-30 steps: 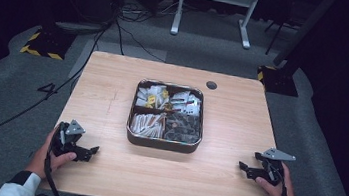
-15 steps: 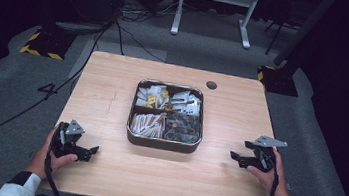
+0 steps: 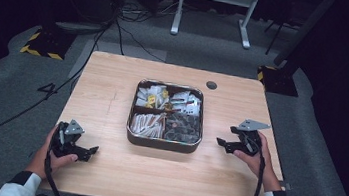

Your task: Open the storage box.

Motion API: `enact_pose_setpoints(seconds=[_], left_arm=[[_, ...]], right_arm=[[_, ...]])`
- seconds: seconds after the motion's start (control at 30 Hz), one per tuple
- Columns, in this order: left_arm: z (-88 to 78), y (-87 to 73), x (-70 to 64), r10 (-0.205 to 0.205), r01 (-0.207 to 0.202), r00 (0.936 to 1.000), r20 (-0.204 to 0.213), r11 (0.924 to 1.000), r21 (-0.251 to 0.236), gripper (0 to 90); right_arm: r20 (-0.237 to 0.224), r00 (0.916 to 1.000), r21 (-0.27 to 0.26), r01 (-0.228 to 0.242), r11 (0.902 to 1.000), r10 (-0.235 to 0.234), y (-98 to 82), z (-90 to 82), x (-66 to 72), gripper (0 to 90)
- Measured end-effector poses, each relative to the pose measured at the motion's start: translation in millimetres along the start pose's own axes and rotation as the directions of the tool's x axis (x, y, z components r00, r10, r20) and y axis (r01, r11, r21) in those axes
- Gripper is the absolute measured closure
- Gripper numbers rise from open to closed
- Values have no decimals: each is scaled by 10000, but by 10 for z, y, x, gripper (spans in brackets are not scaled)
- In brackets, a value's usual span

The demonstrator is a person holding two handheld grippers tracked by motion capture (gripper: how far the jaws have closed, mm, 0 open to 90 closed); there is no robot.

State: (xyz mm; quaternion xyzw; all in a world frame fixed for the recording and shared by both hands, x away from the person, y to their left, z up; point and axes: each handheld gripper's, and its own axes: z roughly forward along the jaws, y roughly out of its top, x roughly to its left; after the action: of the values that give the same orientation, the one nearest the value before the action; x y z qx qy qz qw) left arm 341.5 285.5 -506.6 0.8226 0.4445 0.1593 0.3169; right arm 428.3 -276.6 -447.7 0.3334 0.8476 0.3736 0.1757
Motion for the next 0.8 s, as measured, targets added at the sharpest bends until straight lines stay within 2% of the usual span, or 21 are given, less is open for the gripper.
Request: enact_pose_setpoints(seconds=[0.07, 0.17, 0.33, 0.37, 0.5, 0.53, 0.73, 0.8], left_arm=[[0, 0, 0, -1, 1, 10000, 0, 10000, 1, 3], [0, 0, 0, -4, 4, 10000, -2, 10000, 4, 3], [0, 0, 0, 1, -1, 10000, 3, 10000, 1, 3], [0, 0, 1, 4, -4, 10000, 3, 10000, 1, 3], [0, 0, 1, 5, -5, 10000, 1, 10000, 3, 3], [0, 0, 0, 2, -2, 10000, 4, 10000, 0, 3], [0, 0, 0, 1, -1, 10000, -9, 10000, 4, 3], [0, 0, 0, 0, 0, 10000, -5, 10000, 0, 3]], right_arm=[[97, 9999, -16, 93, 10000, -93, 40, 13, 5, 239], [-70, 9999, -348, 122, 9993, -124, 197, 59, 4, 248], [-149, 9993, -421, 346, 9985, -352, 362, 120, 26, 248], [-198, 9989, -494, 423, 9979, -434, 452, 153, 47, 248], [-338, 9977, -598, 563, 9966, -584, 587, 216, 93, 252], [-409, 9966, -644, 683, 9956, -710, 669, 269, 131, 253], [-635, 9916, -562, 1089, 9925, -1124, 856, 428, 241, 258], [-639, 9915, -558, 1098, 9924, -1133, 880, 454, 249, 261]])
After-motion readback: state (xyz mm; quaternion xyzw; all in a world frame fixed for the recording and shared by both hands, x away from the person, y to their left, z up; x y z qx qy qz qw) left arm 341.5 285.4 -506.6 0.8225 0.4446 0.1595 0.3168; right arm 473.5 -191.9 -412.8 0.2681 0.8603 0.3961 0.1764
